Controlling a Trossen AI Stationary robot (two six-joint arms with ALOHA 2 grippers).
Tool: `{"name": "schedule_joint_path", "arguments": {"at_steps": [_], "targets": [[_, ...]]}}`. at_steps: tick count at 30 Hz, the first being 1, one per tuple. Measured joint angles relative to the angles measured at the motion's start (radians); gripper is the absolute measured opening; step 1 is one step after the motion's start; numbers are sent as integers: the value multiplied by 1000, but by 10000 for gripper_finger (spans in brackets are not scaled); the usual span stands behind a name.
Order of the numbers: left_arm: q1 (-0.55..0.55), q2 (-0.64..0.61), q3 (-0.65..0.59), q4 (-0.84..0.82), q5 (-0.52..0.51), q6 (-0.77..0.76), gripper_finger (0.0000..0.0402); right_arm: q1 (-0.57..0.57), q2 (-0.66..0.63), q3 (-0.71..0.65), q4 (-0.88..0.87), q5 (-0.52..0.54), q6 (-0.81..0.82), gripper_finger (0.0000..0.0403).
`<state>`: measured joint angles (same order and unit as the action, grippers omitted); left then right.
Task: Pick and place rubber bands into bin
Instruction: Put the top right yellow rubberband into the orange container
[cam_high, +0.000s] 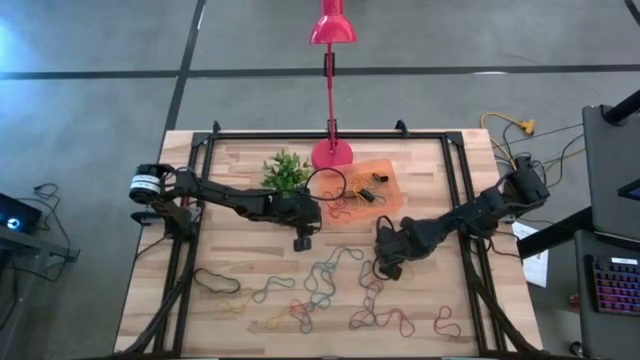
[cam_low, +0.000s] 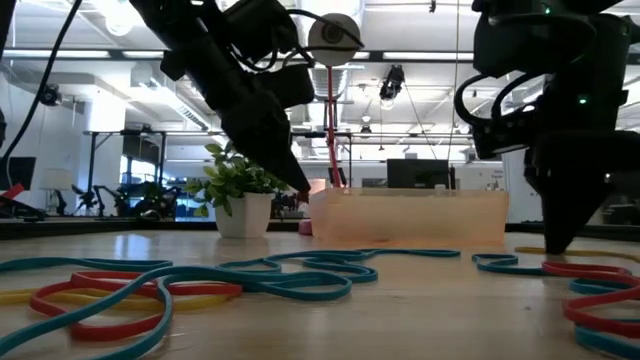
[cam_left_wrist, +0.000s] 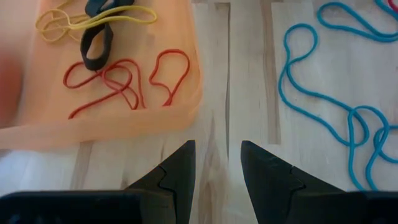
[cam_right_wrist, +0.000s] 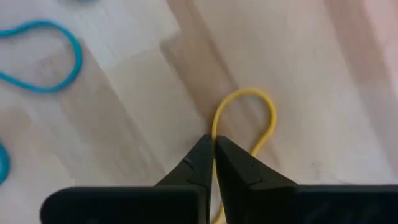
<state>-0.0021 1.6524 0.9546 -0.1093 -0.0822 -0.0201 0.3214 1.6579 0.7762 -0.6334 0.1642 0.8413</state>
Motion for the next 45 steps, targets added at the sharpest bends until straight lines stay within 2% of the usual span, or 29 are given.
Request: {"name": "schedule_joint_path", "arguments": {"at_steps": [9, 22, 31, 39, 45], "targets": [[0, 0, -1, 29, 0, 0, 114, 15, -34, -9, 106, 152, -84, 8], [-1, 0, -1, 71, -1, 0, 114, 129, -259, -5, 113, 334, -91, 8], [-1, 0, -1, 86, -1, 0, 114, 264, -433, -2, 129, 620, -145, 8], [-1, 0, -1, 99, -1, 0, 114, 357, -508, -1, 241, 954, -345, 8], [-1, 0, 0, 105, -1, 0, 114, 335, -526, -1, 282, 1045, -491, 8]]}}
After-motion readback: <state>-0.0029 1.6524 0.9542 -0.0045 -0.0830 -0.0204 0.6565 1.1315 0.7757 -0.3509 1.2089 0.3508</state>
